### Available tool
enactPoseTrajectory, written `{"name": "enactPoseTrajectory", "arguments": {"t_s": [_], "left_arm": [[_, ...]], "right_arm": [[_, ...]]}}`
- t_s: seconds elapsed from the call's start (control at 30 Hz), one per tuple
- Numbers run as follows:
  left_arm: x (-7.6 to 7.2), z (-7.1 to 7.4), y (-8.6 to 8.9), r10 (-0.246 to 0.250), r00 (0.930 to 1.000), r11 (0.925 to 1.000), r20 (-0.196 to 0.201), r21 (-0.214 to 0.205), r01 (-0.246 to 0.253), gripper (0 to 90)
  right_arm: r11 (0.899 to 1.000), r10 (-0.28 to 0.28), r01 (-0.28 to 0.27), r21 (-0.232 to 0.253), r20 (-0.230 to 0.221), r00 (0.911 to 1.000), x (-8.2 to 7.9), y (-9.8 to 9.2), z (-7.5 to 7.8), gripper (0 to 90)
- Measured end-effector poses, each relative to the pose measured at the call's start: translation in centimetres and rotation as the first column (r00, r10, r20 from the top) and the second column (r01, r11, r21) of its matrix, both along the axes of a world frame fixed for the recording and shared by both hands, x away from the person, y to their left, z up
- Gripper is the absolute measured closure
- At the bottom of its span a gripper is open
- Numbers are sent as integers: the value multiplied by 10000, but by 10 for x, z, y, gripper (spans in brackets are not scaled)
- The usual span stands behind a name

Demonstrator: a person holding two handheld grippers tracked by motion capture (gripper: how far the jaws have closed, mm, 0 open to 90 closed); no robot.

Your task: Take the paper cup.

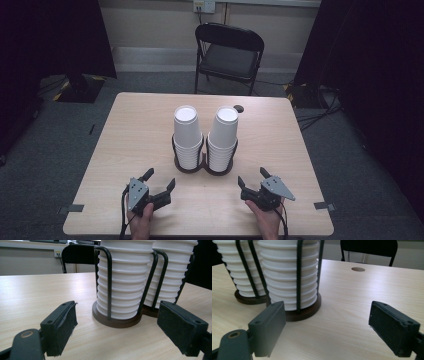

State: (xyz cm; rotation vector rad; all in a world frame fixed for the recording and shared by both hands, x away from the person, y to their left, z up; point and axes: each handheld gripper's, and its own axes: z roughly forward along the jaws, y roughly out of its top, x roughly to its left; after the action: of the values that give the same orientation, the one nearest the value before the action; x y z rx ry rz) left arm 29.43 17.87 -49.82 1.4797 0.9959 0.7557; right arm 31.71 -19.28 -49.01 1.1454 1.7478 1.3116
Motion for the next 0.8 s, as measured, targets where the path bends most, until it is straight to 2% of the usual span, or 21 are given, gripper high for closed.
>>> {"name": "enactPoseTrajectory", "arguments": {"t_s": [0.07,0.17,0.33,0.37,0.4,0.43,0.67,0.8], "left_arm": [[0,0,0,-9,10000,10000,-11,4,9,158],[0,0,0,-63,10000,10000,-15,-45,63,158],[1,0,2,-58,10000,9999,-42,-133,57,158],[1,0,1,-112,9999,9997,-42,-198,111,158],[1,0,1,-112,9999,9997,-42,-198,111,158],[0,0,1,-141,9999,9998,-44,-124,140,158],[0,0,1,-255,9997,9997,52,59,254,158],[-2,0,0,-347,9992,9992,175,180,344,159]], "right_arm": [[9999,96,-95,-50,32,9999,-1,3,3,138],[9991,386,-388,188,106,9992,-3,4,8,189],[9948,862,-873,520,224,9960,-1,6,17,217],[9921,1015,-1033,719,271,9945,0,7,22,218],[9921,1015,-1033,719,271,9945,0,7,22,218],[9863,1239,-1263,1058,282,9919,2,7,28,215],[9822,1343,-1395,1254,492,9897,8,9,44,202],[9826,1363,-1406,1213,433,9897,14,12,52,191]]}}
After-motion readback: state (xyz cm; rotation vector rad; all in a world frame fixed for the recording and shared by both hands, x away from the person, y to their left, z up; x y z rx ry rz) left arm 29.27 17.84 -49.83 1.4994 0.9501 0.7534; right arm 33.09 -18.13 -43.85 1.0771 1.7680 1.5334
